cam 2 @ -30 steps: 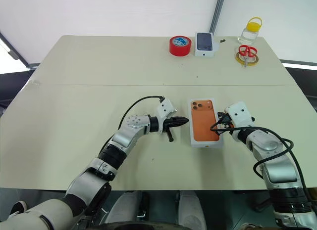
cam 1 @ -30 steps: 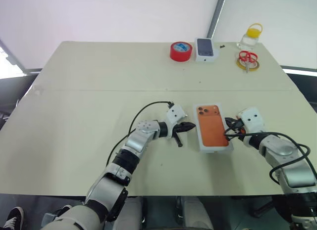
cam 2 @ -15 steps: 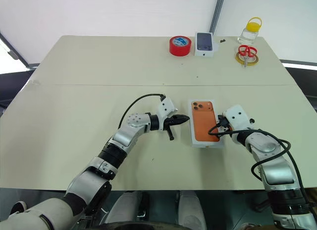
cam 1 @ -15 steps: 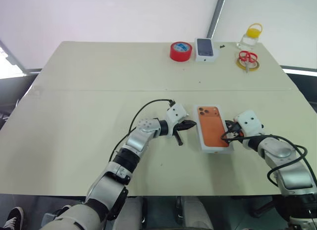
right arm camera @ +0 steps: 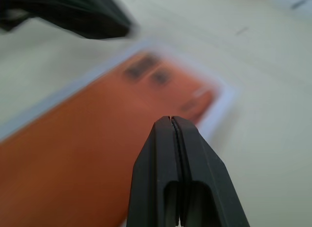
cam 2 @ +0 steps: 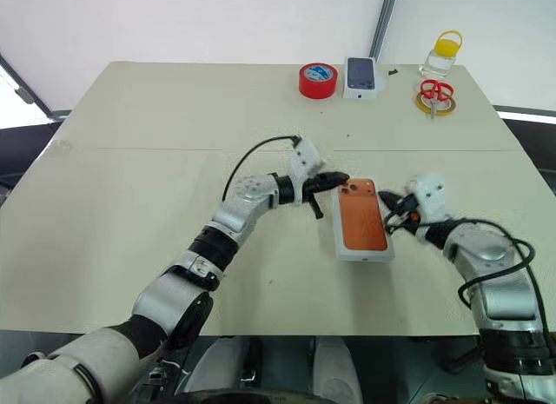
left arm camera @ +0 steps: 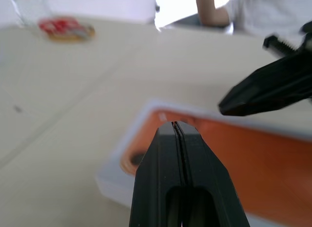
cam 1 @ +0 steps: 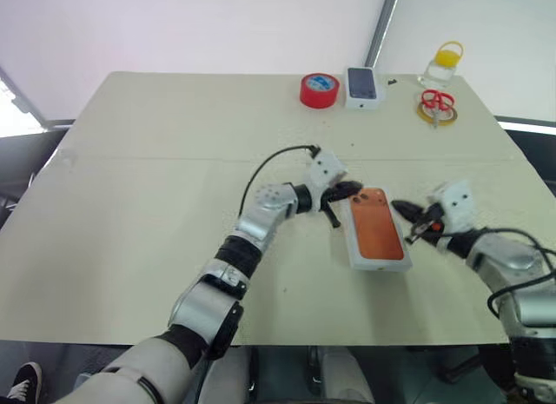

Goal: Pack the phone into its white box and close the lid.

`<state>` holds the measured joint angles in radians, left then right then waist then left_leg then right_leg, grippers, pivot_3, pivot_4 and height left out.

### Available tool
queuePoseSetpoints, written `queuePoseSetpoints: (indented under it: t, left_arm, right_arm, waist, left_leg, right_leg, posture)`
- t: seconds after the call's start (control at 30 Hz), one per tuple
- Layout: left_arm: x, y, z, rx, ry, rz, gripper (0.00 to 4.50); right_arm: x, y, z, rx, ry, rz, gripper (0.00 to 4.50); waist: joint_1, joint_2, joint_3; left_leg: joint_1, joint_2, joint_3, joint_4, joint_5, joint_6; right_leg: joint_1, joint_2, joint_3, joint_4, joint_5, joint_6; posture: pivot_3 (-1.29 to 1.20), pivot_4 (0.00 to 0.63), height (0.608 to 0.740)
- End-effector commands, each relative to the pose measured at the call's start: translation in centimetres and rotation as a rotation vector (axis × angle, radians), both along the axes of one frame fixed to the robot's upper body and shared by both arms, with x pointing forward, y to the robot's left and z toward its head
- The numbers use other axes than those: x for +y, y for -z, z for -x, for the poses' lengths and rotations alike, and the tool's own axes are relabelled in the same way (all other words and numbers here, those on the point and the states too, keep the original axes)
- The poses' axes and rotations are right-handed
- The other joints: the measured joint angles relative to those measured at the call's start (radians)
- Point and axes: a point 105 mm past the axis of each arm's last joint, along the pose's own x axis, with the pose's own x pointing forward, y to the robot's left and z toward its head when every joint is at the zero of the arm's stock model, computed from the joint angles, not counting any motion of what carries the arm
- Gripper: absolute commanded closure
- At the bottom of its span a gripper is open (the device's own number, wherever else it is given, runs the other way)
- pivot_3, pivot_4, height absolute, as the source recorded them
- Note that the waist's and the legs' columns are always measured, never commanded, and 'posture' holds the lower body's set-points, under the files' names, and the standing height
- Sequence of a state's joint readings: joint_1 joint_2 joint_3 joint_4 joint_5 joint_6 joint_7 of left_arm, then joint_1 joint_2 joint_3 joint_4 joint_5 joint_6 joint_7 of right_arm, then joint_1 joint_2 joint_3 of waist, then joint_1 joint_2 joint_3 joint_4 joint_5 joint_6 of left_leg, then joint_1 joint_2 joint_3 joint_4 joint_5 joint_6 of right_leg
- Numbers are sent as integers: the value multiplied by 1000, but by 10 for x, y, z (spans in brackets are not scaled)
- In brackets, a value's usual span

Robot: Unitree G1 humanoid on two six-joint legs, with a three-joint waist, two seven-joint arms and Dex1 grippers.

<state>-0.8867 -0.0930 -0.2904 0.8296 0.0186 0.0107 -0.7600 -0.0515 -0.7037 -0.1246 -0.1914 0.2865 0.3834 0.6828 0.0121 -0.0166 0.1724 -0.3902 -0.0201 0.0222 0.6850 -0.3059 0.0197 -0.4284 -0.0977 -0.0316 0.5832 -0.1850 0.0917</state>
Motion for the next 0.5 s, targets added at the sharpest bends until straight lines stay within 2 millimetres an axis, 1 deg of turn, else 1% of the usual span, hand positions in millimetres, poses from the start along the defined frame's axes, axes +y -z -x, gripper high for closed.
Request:
queuePoseSetpoints:
  t: [0.03, 0.1, 0.17, 0.2, 0.23, 0.27, 0.3, 0.33, 0.37, 0.4, 0.47, 0.5]
  left_arm:
    - [1, 27, 6, 20, 31, -146, 4500]
    - [7, 35, 6, 36, 18, -170, 4500]
    - [11, 37, 7, 74, 23, -152, 4500]
    - [12, 33, 6, 88, 14, -124, 4241]
    - [13, 28, 5, 84, 9, -92, 3957]
    - [15, 19, 3, 85, 13, -54, 3694]
    - [19, 10, 0, 85, 4, -9, 3225]
    - [24, -4, -2, 67, 5, 47, 2763]
    - [31, -15, -4, 53, 3, 88, 2236]
    - [39, -24, -7, 42, -8, 116, 1752]
    - [63, -39, -14, -23, -57, 141, 675]
    - [75, -43, -16, -47, -87, 144, 245]
  right_arm:
    - [-6, 28, 9, 87, 14, 175, 4480]
    - [0, 36, 16, 116, -18, 183, 4480]
    - [2, 32, 14, 109, -9, 154, 4480]
    - [5, 26, 14, 127, -6, 65, 4500]
    - [10, 18, 13, 125, -19, -22, 4245]
    - [12, 7, 8, 89, -20, -65, 3952]
    - [11, -4, 2, 40, -10, -82, 3629]
    - [12, -15, -3, -3, -2, -111, 3202]
    - [12, -24, -6, -34, -2, -138, 2679]
    - [13, -32, -8, -59, -8, -161, 2196]
    - [14, -43, -9, -91, -31, -193, 1151]
    - [15, -46, -8, -101, -47, -194, 685]
  waist:
    - [2, -2, -2]
    - [5, -5, -5]
    - [5, -8, -7]
    - [3, -9, -7]
    - [2, -9, -7]
    - [2, -9, -7]
    - [0, -9, -7]
    - [-2, -8, -6]
    - [-3, -6, -5]
    - [-2, -4, -4]
    - [0, -3, -4]
    - [1, -3, -4]
  left_leg:
    - [1, 1, 0, 0, 0, 0]
    - [3, 2, -1, 0, 0, 0]
    - [7, 3, -2, 0, 0, 0]
    - [9, 3, -2, 0, 0, 0]
    - [13, 4, -2, -1, 0, 0]
    - [16, 5, -3, -1, -1, 0]
    - [16, 5, -3, -1, -1, 0]
    - [15, 5, -2, -2, -1, 0]
    - [15, 6, -2, -2, -1, 0]
    - [13, 6, -1, -2, -1, 0]
    - [5, 5, 0, -1, 0, 0]
    - [1, 5, 0, 0, 0, -1]
  right_leg:
    - [1, 0, 0, 0, 0, 0]
    - [3, 0, -1, 0, -2, -3]
    - [9, 0, -2, -1, -3, -3]
    - [10, 0, -2, -1, -3, -3]
    - [14, 0, -3, -2, -5, 0]
    - [17, 0, -3, -3, -6, 1]
    - [17, 0, -3, -3, -6, 1]
    - [16, 0, -3, -3, -5, 1]
    - [15, 0, -3, -3, -3, -2]
    - [13, 0, -2, -2, -3, -3]
    - [3, 0, 0, 1, -1, -2]
    - [-1, 1, 0, 3, 0, 0]
  posture:
    - [0, 150, 740]
    - [0, 150, 740]
    - [0, 150, 740]
    - [0, 150, 740]
    - [0, 150, 740]
    - [0, 150, 740]
    - [0, 150, 740]
    - [0, 150, 740]
    - [0, 150, 740]
    - [0, 150, 740]
    - [0, 150, 740]
    - [0, 150, 740]
